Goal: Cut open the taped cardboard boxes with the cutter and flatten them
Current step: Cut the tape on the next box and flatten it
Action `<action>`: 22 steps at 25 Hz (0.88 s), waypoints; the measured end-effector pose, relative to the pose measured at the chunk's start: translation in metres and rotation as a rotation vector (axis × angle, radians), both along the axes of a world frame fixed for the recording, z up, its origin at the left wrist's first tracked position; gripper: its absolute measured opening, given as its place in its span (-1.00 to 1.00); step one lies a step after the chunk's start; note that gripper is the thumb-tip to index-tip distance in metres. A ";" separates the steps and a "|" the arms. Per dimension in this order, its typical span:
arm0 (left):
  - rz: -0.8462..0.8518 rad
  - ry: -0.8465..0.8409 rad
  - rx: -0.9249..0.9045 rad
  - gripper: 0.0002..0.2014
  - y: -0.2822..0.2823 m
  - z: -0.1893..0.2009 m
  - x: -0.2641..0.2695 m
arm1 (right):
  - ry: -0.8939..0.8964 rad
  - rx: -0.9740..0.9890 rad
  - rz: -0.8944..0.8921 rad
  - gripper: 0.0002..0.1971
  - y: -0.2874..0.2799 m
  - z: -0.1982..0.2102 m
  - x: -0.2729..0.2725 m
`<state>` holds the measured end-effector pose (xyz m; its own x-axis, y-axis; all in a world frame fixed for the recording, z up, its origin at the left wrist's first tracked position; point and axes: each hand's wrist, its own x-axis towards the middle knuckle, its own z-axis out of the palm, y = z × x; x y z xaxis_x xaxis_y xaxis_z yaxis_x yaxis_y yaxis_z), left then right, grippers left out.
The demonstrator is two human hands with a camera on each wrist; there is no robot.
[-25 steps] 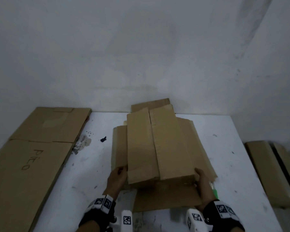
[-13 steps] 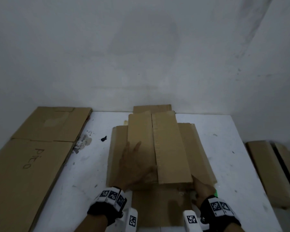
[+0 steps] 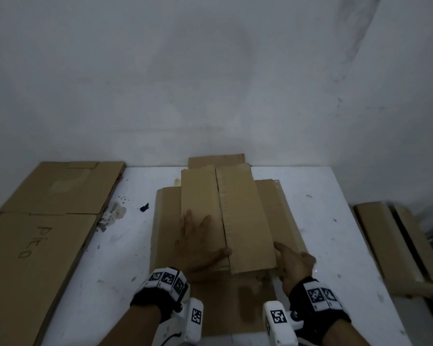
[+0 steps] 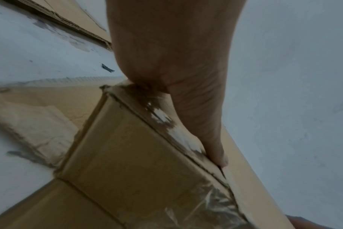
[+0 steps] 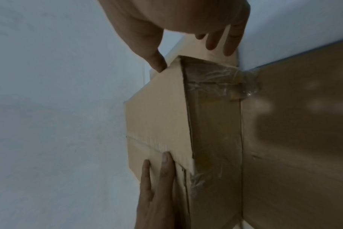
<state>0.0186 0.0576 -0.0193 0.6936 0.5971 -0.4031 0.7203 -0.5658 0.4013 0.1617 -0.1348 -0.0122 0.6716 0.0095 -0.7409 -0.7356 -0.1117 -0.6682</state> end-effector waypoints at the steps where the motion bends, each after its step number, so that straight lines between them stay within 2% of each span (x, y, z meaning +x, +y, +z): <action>1: 0.001 -0.005 -0.018 0.21 0.000 0.000 0.000 | -0.073 -0.030 0.055 -0.23 0.003 0.011 -0.003; 3: 0.003 -0.031 -0.029 0.12 0.001 0.000 0.001 | -0.256 -0.158 0.231 -0.41 0.008 0.015 -0.004; 5: 0.019 -0.080 -0.021 -0.05 0.001 -0.002 -0.001 | -0.519 -0.253 0.501 -0.46 0.015 0.021 -0.008; 7: 0.047 -0.113 -0.025 -0.17 -0.002 -0.006 -0.006 | -0.664 -0.310 0.880 -0.39 0.022 0.023 -0.014; 9: 0.049 -0.099 -0.015 -0.24 -0.008 -0.010 -0.012 | -0.662 -0.352 1.104 -0.24 0.026 0.022 -0.019; 14: 0.097 -0.086 -0.065 -0.27 -0.013 -0.001 -0.009 | -0.674 -0.528 1.198 0.16 0.042 0.025 -0.036; 16: 0.086 -0.086 -0.028 -0.31 -0.013 -0.002 -0.009 | -0.646 -0.565 1.248 0.26 0.047 0.022 -0.043; 19: 0.067 -0.114 0.025 -0.38 -0.014 -0.008 -0.013 | -0.646 -0.606 1.289 0.26 0.045 0.017 -0.043; 22: 0.092 -0.086 0.023 -0.31 -0.017 -0.007 -0.012 | -0.684 -0.518 1.211 0.14 0.040 0.021 -0.040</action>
